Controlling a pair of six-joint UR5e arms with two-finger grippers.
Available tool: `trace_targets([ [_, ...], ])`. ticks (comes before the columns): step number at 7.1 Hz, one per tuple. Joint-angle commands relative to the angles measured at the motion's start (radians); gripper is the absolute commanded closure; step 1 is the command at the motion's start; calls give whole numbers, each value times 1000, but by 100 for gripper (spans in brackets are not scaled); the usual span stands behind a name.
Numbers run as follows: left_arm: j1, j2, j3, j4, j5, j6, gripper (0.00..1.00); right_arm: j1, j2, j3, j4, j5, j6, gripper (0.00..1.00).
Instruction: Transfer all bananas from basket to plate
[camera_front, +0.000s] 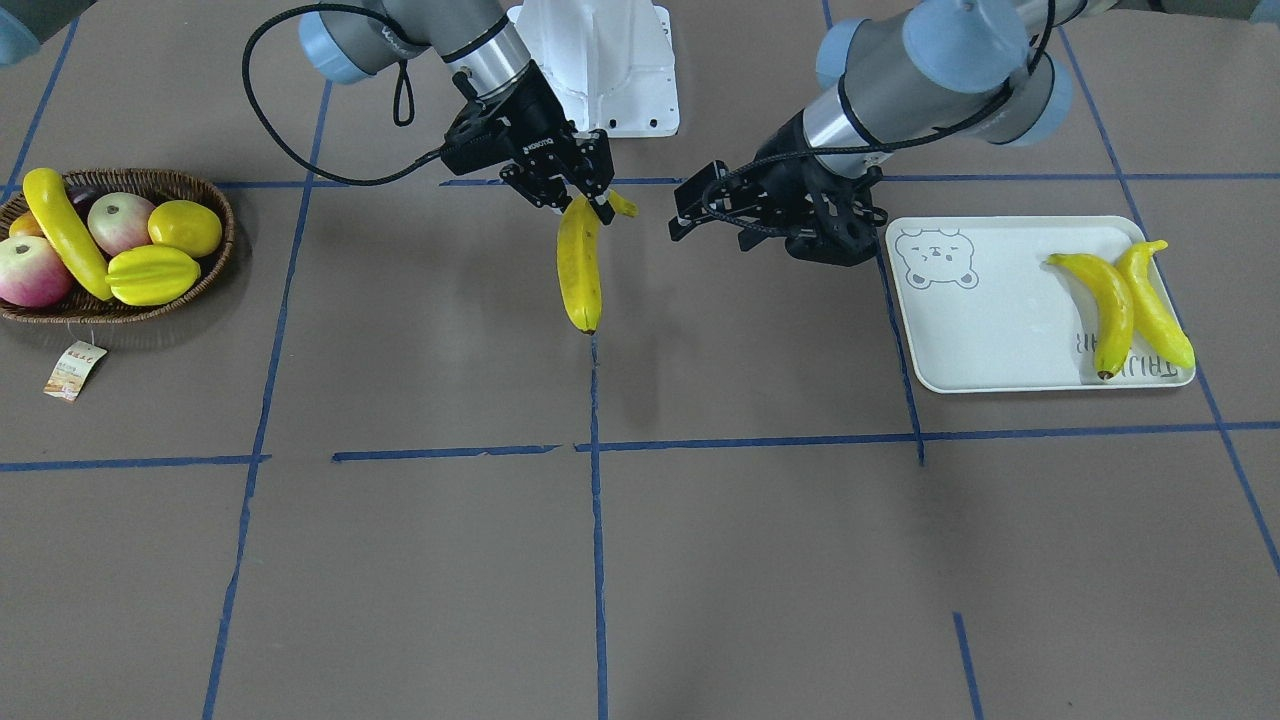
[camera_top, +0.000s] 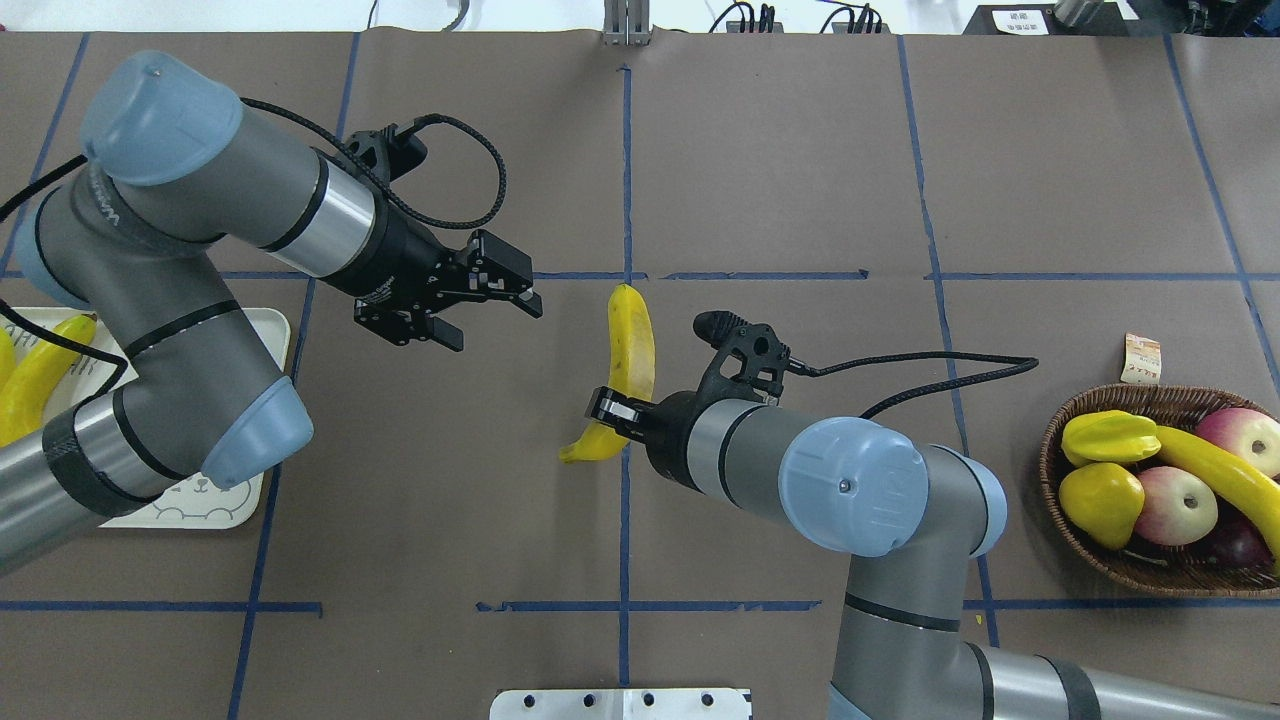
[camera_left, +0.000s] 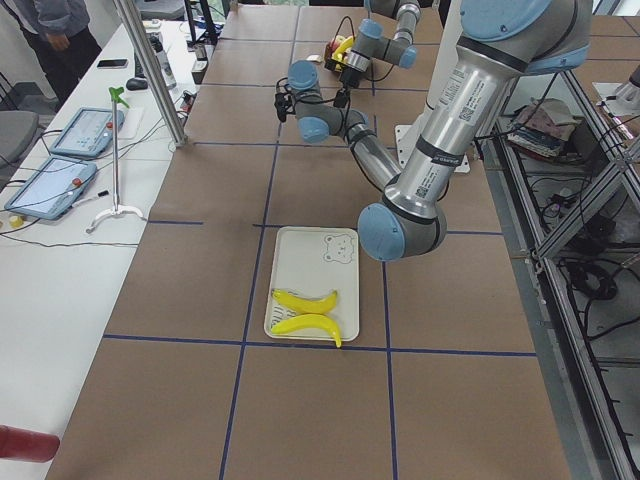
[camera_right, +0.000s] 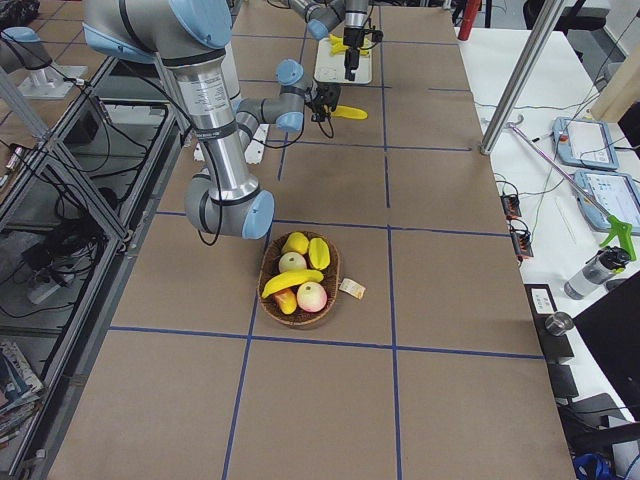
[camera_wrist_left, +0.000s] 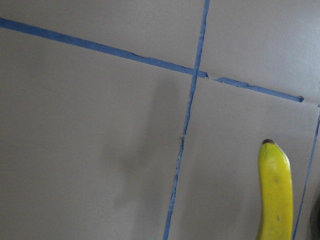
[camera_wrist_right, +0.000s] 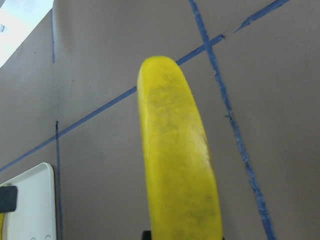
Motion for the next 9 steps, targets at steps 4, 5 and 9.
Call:
trace_targets([
  [4, 100, -58, 25, -1, 109, -41, 17, -42, 50, -12, 36, -17, 5, 96],
  [5, 104, -55, 29, -1, 110, -41, 22, -45, 56, -11, 36, -19, 7, 96],
  [9, 109, -59, 39, -3, 110, -57, 48, -48, 56, -4, 36, -19, 7, 96],
])
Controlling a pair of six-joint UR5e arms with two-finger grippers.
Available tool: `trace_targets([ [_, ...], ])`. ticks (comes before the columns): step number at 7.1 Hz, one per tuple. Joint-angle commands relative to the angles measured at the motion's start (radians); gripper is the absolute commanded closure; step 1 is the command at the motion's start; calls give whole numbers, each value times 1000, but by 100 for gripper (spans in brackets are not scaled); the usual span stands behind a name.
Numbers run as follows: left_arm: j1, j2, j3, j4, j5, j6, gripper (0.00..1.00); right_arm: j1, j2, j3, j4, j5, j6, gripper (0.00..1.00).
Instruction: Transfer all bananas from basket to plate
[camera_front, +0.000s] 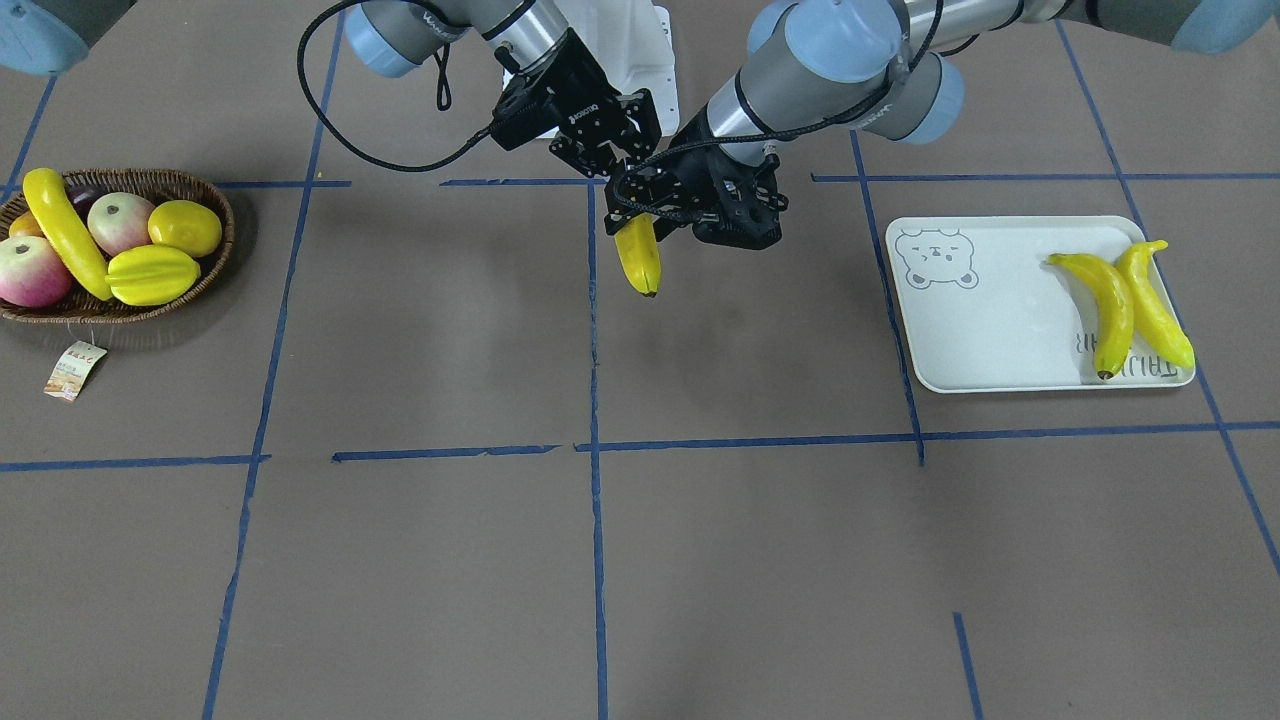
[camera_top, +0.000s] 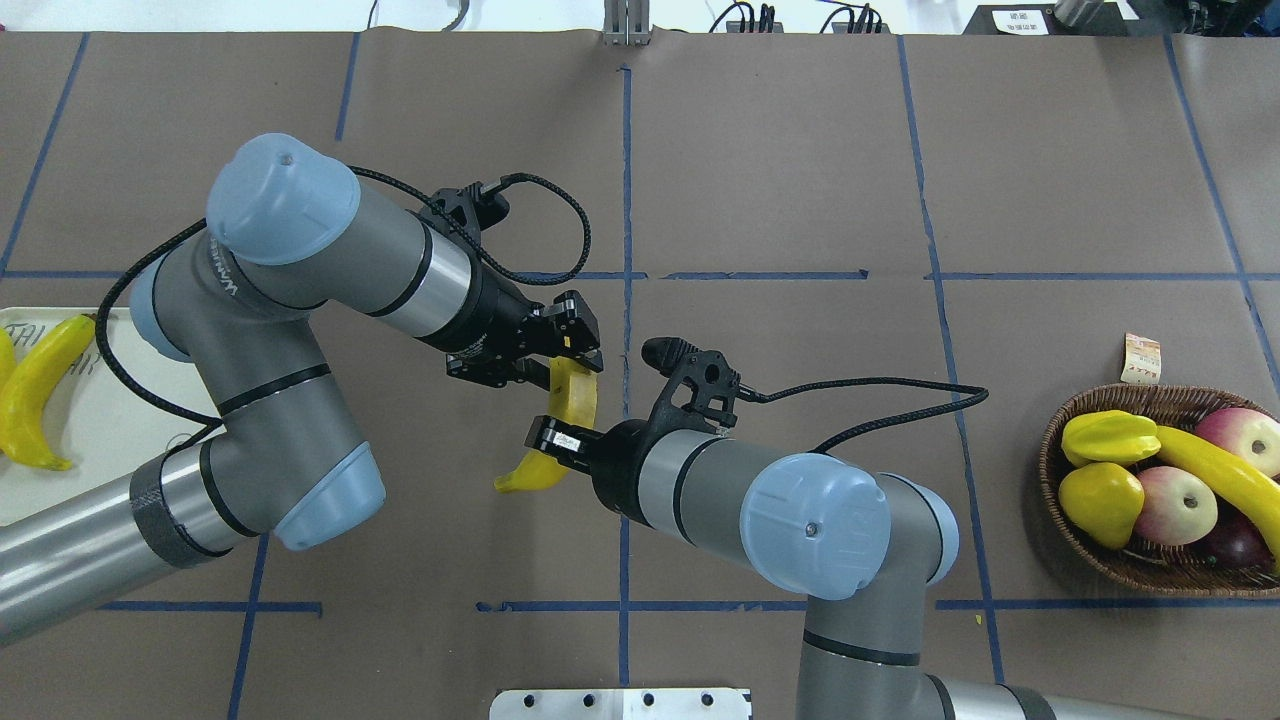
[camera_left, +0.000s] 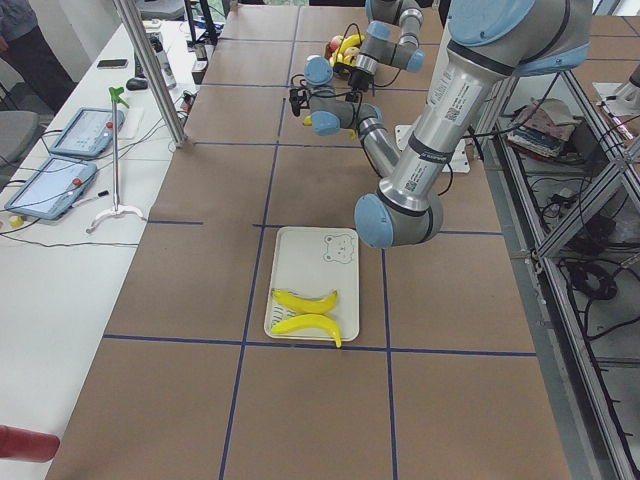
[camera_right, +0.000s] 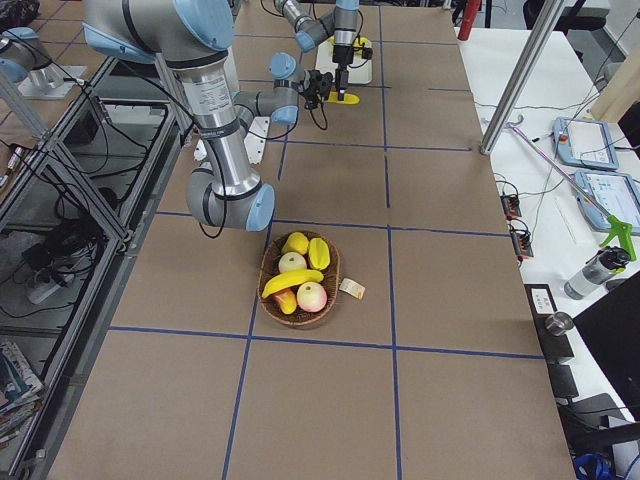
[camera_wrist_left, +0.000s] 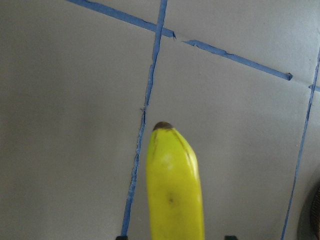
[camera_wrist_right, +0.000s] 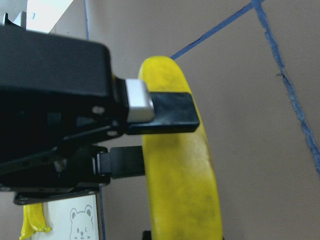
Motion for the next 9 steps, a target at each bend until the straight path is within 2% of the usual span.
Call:
trace_targets([
  [1, 1, 0, 3, 0, -1, -2, 53, -1, 0, 1, 0, 0, 0, 95],
  [2, 0, 1, 3, 0, -1, -2, 62, -1, 0, 1, 0, -2, 0, 91],
  [3, 0, 1, 3, 0, -1, 0, 77, -1, 0, 0, 0, -2, 0, 66],
  [4, 0, 3, 1, -1, -2, 3, 92, 1, 1, 3, 3, -2, 3, 29],
  [5, -2, 4, 0, -1, -2, 8, 98, 4, 0, 9, 2, -2, 8, 1],
  [7, -8, 9, -11, -1, -2, 9, 98, 13, -10, 36, 0, 1, 8, 0],
  [9, -18, 27, -17, 3, -2, 9, 98, 50, -42, 57, -90, 53, 2, 0],
])
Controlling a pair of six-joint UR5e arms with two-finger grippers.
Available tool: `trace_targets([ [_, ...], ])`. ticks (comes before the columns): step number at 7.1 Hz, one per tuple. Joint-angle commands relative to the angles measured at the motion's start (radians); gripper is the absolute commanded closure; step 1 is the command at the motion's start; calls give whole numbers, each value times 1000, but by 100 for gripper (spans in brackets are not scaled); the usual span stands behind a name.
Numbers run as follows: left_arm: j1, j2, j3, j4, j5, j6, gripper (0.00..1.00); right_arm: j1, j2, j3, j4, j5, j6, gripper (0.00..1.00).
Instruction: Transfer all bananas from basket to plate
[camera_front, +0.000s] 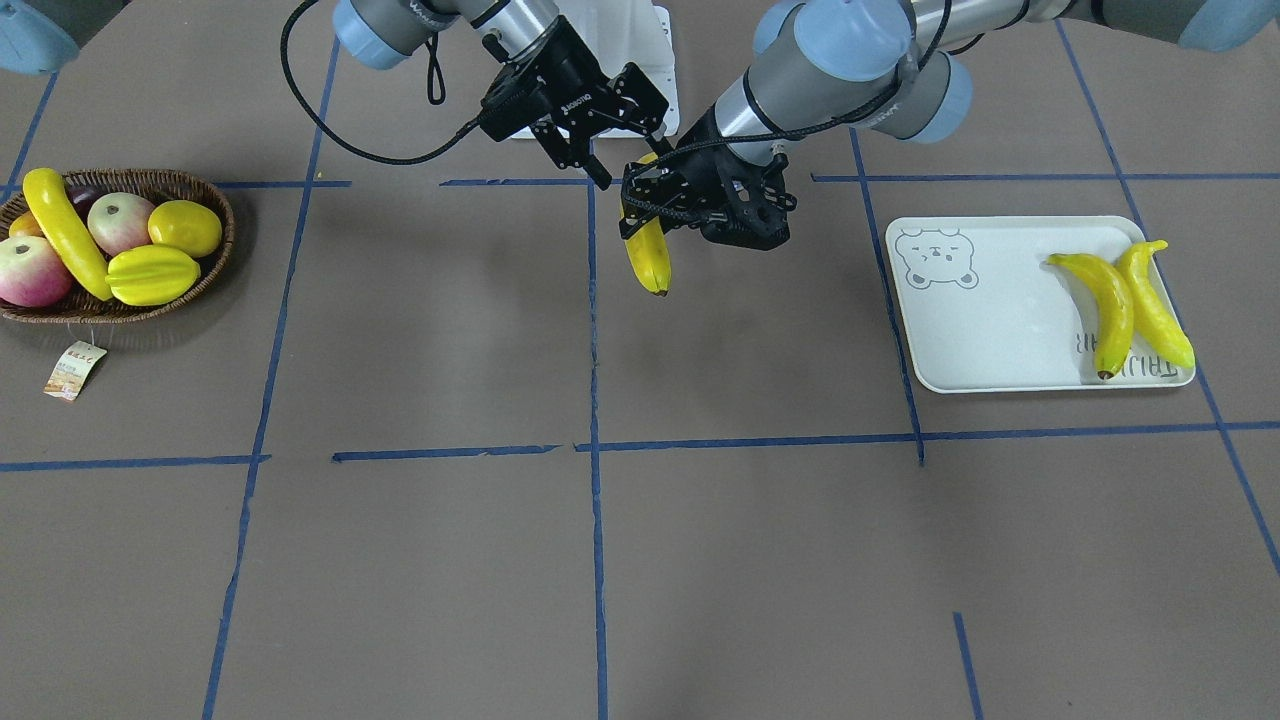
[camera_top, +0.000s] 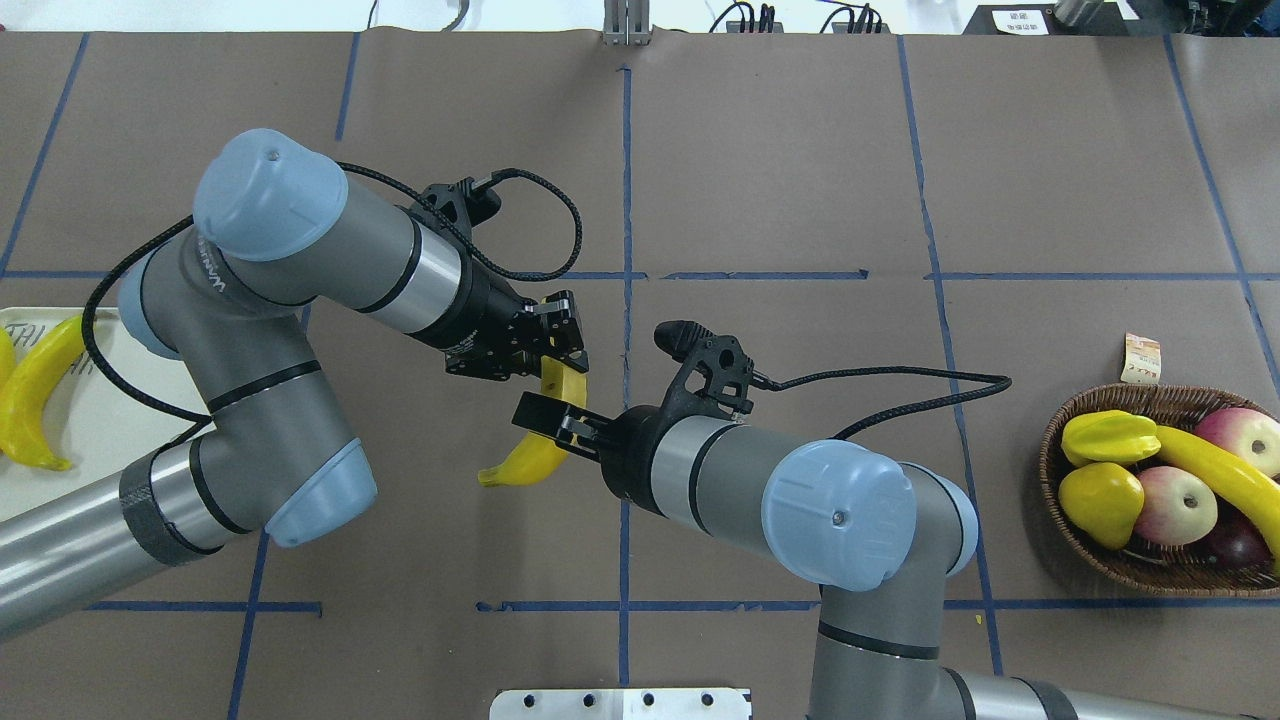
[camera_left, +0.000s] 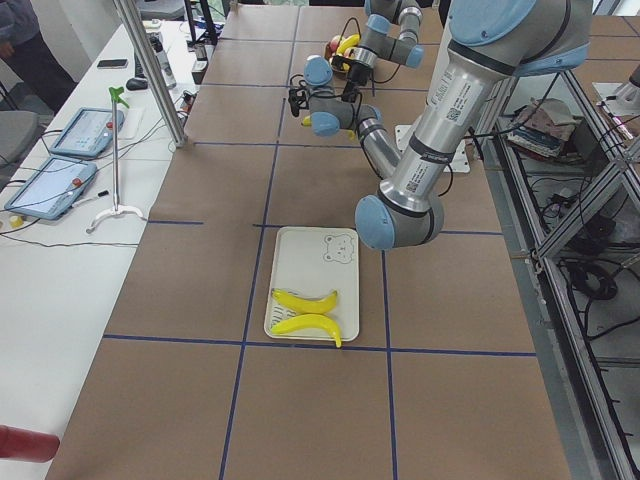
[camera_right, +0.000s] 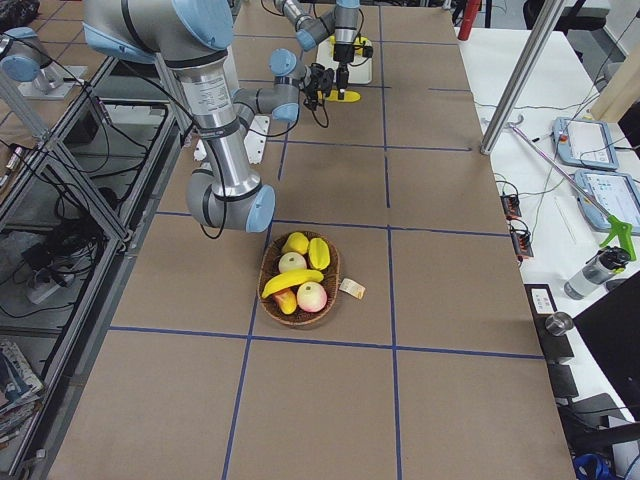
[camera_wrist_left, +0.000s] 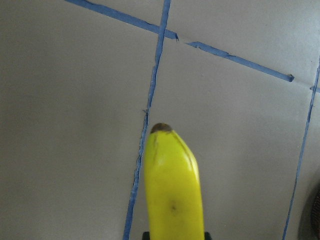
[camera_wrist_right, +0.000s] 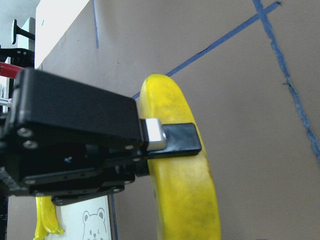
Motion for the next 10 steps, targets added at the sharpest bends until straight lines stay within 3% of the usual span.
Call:
trace_targets([
  [1, -26, 30, -9, 12, -3, 0, 98, 87, -48, 33, -142, 156, -8, 0],
  [2, -44, 64, -9, 15, -2, 0, 98, 168, -81, 73, -249, 280, -17, 0],
  [3, -69, 91, -10, 23, -2, 2, 98, 202, -109, 125, -340, 338, -54, 0],
  [5, -90, 101, -57, 157, 1, 23, 97, 222, -120, 191, -536, 352, -149, 0],
  [7, -104, 101, -212, 458, 6, 188, 97, 264, -122, 228, -653, 396, -216, 0],
  [9, -95, 86, -317, 782, 139, 357, 97, 275, -125, 229, -675, 400, -224, 0],
  [10, -96, 88, -331, 872, 174, 438, 98, 293, -137, 232, -690, 423, -241, 0],
])
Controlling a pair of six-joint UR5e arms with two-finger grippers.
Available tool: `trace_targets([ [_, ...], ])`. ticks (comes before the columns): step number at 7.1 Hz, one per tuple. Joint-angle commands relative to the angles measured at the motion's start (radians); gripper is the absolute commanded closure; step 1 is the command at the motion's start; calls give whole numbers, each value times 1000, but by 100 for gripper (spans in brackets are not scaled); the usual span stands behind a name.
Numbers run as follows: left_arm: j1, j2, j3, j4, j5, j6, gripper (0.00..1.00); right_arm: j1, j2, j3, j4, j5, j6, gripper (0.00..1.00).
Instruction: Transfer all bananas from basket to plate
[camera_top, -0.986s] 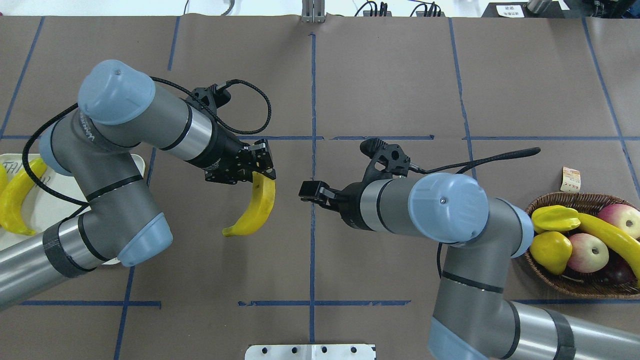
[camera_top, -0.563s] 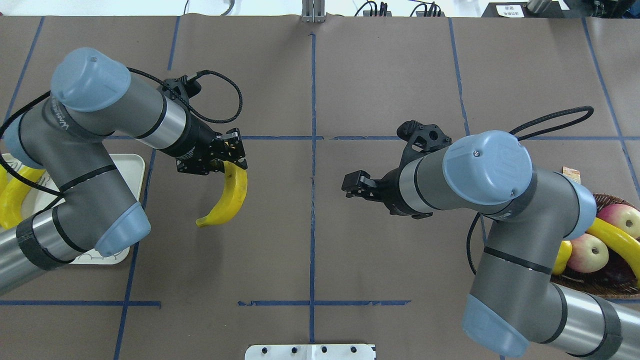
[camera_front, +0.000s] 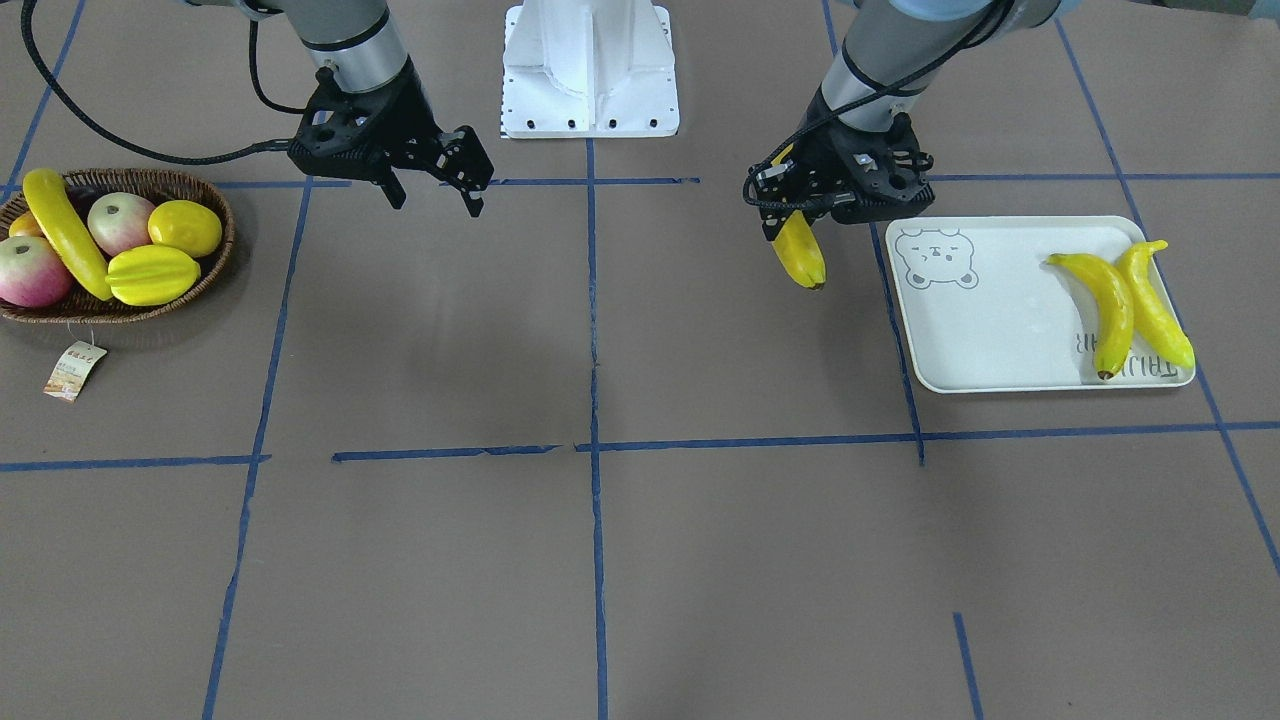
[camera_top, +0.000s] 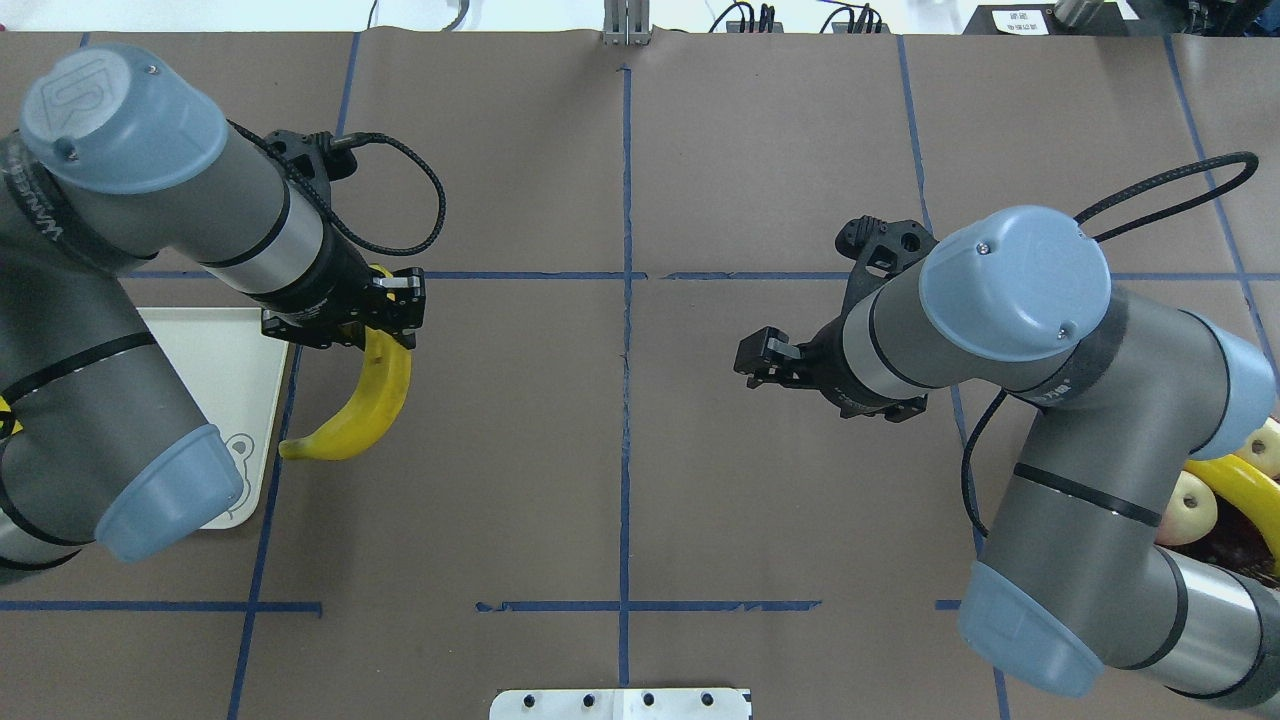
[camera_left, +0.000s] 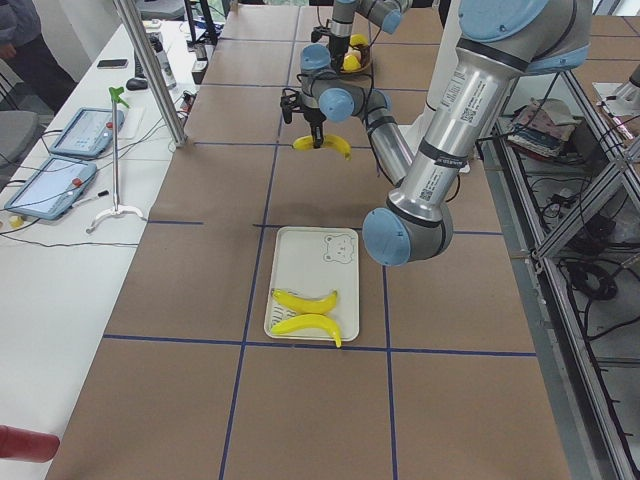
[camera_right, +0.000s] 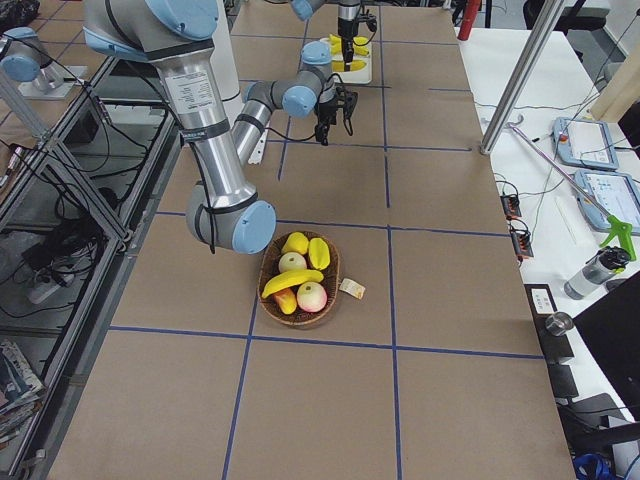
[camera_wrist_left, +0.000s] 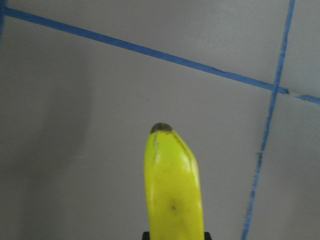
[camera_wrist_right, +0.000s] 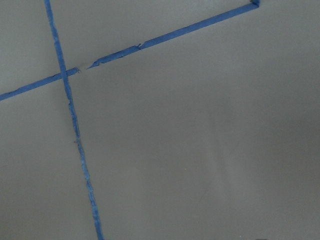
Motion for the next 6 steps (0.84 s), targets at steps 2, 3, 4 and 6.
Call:
trace_targets([
  [2, -30, 9, -15, 320, 78, 349, 99, 70, -13, 43, -155, 82, -156, 0],
  [3, -104, 60, -17, 304, 60, 394, 99, 78, -30, 78, -215, 84, -223, 0],
  [4, -170, 115, -12, 242, -33, 395, 99, 89, -77, 110, -214, 84, -256, 0],
  [6, -298, 258, -2, 65, -112, 355, 97, 93, -91, 120, -214, 84, -267, 0],
])
